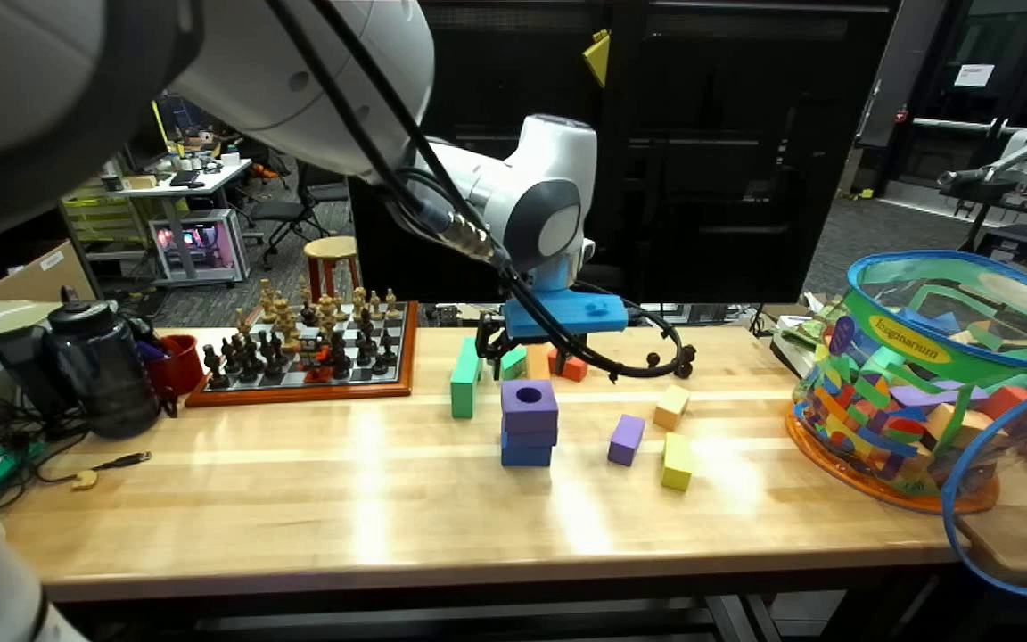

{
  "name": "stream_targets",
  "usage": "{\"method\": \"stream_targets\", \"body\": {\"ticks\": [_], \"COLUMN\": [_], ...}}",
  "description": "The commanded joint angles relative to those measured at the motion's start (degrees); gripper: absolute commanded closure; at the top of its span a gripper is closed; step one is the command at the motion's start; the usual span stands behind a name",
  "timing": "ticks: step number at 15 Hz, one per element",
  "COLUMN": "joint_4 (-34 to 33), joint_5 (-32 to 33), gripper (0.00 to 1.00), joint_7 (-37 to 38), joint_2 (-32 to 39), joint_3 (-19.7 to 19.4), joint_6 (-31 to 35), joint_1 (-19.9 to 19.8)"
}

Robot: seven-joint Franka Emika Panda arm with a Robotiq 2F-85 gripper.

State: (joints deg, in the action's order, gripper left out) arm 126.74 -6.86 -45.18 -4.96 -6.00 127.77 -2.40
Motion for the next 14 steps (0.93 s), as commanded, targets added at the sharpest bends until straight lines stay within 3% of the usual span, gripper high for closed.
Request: {"method": "stream_targets", "body": {"ticks": [1, 8, 14], "joint_4": [-2.0, -8.2, -13.2], "joint_5": [-3.3, -7.8, -9.7], "gripper": [0.0, 0.0, 0.0], "joint_7": [3.8, 9.6, 12.4], "joint_2": [-0.1, 4.8, 10.7], "joint_3": [-1.2, -3.5, -3.1], "joint_6": [1.5, 1.9, 1.5], "joint_1": [-1.4, -4.2, -6.5]}}
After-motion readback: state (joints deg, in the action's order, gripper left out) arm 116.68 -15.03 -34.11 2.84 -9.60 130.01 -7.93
